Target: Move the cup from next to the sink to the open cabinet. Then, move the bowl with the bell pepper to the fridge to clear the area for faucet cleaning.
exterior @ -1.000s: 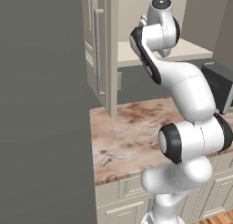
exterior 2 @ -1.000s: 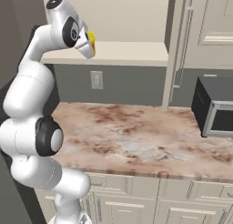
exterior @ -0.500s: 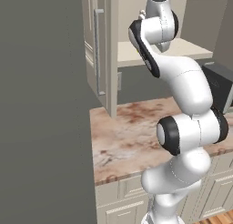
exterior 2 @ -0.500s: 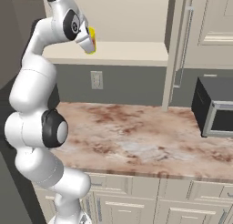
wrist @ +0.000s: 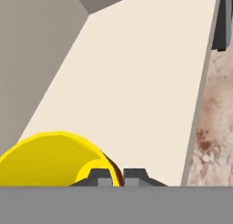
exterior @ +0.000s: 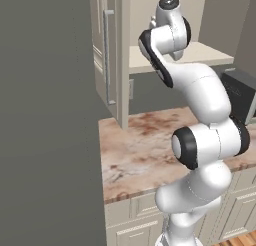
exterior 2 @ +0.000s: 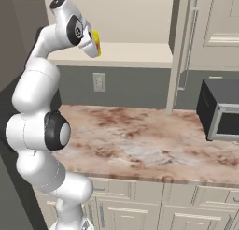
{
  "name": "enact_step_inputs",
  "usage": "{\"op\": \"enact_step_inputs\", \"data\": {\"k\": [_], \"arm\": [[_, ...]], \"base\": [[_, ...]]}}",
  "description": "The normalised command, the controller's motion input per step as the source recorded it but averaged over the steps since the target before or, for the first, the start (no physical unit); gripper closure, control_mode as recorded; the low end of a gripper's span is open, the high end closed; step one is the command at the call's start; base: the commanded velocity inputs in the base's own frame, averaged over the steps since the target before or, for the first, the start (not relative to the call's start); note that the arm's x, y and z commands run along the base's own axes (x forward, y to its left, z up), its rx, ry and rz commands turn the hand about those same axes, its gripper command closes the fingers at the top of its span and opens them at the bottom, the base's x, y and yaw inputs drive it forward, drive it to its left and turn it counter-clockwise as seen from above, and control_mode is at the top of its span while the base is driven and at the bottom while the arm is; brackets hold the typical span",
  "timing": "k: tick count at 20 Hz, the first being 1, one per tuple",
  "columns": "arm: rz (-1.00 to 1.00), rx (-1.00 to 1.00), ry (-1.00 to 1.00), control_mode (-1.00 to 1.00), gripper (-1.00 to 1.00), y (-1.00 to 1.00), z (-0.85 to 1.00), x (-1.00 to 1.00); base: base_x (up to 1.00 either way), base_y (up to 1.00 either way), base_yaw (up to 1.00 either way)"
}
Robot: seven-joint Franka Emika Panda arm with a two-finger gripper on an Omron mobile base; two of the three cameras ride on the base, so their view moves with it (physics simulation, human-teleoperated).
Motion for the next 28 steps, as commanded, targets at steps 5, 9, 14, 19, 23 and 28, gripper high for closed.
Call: {"op": "enact_step_inputs", "data": {"k": [5, 9, 14, 19, 23, 28], "arm": [[-0.01, -0.03, 0.03, -1.0, -1.0, 0.06, -0.44, 0.29], [0.0, 0.0, -0.04, -1.0, -1.0, 0.0, 0.0, 0.01], [0.0, 0.0, -0.1, -1.0, -1.0, 0.0, 0.0, 0.0], [-0.01, 0.0, -0.25, -1.0, -1.0, 0.0, 0.11, 0.0], [-0.04, -0.01, -0.4, -1.0, -1.0, 0.0, 0.25, 0.0], [0.0, 0.0, -0.37, -1.0, -1.0, -0.01, 0.19, -0.77]], "base": [[0.0, 0.0, 0.0], [0.0, 0.0, 0.0], [0.0, 0.0, 0.0], [0.0, 0.0, 0.0], [0.0, 0.0, 0.0], [0.0, 0.0, 0.0]]}}
